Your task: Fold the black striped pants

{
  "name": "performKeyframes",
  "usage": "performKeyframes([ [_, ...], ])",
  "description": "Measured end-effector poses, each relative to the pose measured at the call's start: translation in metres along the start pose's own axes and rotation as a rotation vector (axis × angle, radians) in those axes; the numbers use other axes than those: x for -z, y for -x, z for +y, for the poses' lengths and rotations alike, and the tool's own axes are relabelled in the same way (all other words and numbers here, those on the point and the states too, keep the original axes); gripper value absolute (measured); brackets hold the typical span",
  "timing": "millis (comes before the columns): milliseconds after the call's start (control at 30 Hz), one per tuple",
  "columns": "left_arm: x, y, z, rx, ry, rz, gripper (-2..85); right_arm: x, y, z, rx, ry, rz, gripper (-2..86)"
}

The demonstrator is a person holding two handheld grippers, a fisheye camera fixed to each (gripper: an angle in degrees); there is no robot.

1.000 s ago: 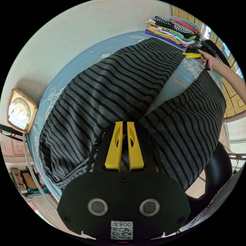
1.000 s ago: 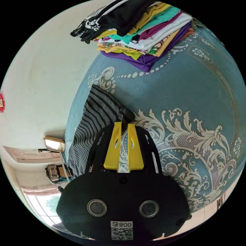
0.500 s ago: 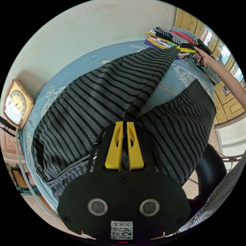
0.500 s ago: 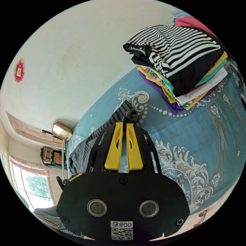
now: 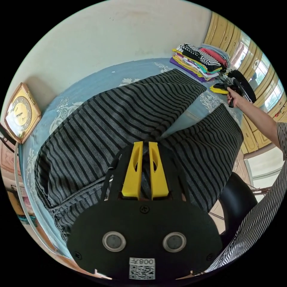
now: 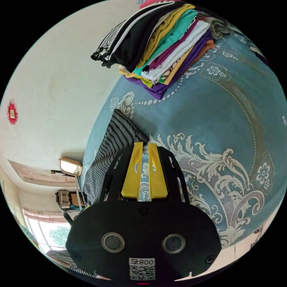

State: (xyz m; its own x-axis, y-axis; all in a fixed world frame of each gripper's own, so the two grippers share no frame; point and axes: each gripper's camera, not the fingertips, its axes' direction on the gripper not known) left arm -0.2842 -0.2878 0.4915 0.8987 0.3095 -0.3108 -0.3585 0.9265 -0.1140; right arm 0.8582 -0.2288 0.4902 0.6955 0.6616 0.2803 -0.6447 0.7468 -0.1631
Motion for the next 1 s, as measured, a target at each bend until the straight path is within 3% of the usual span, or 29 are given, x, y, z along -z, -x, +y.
performKeyframes([
  [167, -0.013, 0.030, 0.007, 0.073, 0.035, -0.023, 0.7, -0.025, 0.077, 0.005, 0.248, 0.053, 0.063, 0.8],
  [267, -0.047, 0.050, 0.015, 0.131, 0.150, 0.012, 0.4, -0.073, 0.121, 0.010, 0.386, 0.166, 0.260, 0.3],
  [333, -0.050, 0.058, 0.022, 0.146, 0.120, 0.032, 0.3, -0.105, 0.128, 0.015, 0.398, 0.254, 0.391, 0.2],
  [667, 0.003, 0.118, 0.045, 0.200, -0.032, 0.018, 0.5, -0.083, 0.176, 0.036, 0.424, 0.071, 0.299, 0.1],
  [800, 0.012, 0.159, 0.052, 0.301, -0.083, 0.032, 0.5, -0.107, 0.248, 0.054, 0.592, 0.093, 0.192, 0.1],
  [1000, -0.008, 0.238, 0.044, 0.430, 0.026, -0.163, 0.4, -0.196, 0.378, 0.103, 0.928, 0.281, 0.146, 0.1],
])
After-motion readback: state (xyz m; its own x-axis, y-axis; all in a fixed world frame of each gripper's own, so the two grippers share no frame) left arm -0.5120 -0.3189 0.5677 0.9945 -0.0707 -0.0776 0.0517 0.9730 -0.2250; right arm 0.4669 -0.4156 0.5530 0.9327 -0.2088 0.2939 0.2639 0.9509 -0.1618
